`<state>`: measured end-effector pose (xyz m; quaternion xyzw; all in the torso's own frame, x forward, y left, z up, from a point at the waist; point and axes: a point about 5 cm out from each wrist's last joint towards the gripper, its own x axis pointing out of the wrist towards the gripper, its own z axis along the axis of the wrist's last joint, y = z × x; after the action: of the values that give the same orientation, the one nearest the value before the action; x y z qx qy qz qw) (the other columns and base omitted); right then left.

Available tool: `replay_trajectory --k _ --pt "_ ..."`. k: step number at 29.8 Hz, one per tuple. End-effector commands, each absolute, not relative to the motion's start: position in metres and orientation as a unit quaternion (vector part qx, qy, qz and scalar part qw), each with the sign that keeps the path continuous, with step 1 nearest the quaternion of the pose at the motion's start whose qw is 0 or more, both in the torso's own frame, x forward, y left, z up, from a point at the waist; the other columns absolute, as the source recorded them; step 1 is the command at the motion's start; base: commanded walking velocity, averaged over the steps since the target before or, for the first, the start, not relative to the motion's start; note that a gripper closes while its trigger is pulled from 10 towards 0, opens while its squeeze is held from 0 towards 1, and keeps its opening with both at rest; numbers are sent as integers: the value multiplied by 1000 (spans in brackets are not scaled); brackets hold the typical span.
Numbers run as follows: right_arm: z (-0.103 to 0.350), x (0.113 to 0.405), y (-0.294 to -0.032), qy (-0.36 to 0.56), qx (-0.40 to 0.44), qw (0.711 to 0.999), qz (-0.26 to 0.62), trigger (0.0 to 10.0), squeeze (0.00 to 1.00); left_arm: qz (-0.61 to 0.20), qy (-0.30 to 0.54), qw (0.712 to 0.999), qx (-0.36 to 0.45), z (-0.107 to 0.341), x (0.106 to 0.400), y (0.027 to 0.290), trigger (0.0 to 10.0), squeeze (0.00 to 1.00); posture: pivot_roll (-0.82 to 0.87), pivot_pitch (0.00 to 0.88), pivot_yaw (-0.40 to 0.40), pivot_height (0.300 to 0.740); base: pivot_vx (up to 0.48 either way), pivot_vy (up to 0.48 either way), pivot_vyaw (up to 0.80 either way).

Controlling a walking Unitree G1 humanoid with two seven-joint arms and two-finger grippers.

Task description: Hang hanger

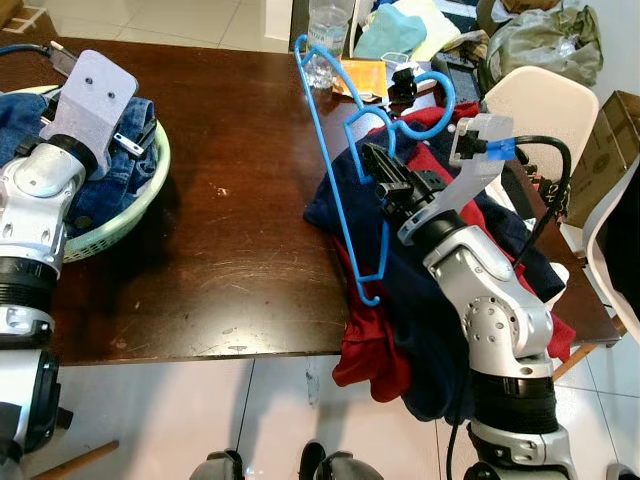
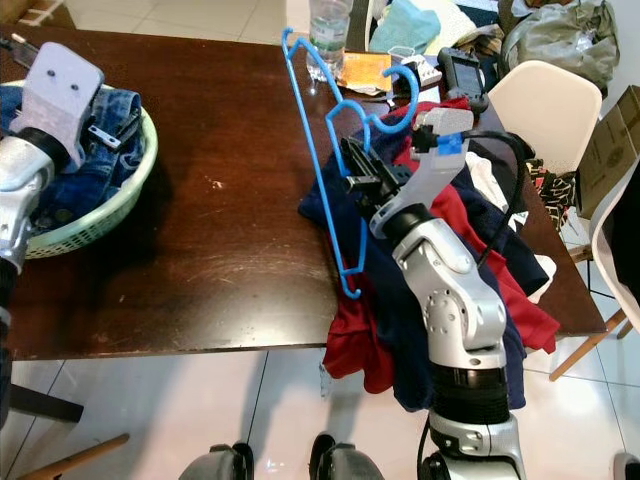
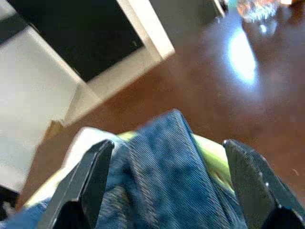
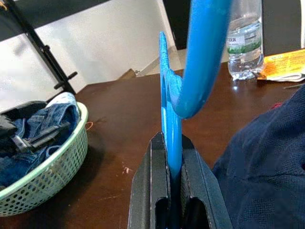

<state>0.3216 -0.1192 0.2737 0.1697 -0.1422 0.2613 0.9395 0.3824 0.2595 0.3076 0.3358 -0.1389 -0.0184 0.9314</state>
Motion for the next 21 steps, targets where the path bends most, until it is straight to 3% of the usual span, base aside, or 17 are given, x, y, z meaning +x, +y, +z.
replay_trajectory --k 1,5,10,21 --pt "274 317 -122 -143 173 939 259 10000 0 -46 -95 921 375 288 389 251 10000 0 34 343 -118 740 0 0 0" --pt "274 316 -124 -142 172 941 256 10000 0 -49 -66 906 416 279 392 250 10000 0 34 346 -114 740 0 0 0" --pt "274 316 -127 -141 173 942 250 10000 0 4 -63 892 448 292 394 263 10000 0 38 346 -109 740 0 0 0" --pt "274 317 -128 -140 175 943 248 10000 0 85 -53 892 441 305 388 293 10000 0 43 339 -110 740 0 0 0"
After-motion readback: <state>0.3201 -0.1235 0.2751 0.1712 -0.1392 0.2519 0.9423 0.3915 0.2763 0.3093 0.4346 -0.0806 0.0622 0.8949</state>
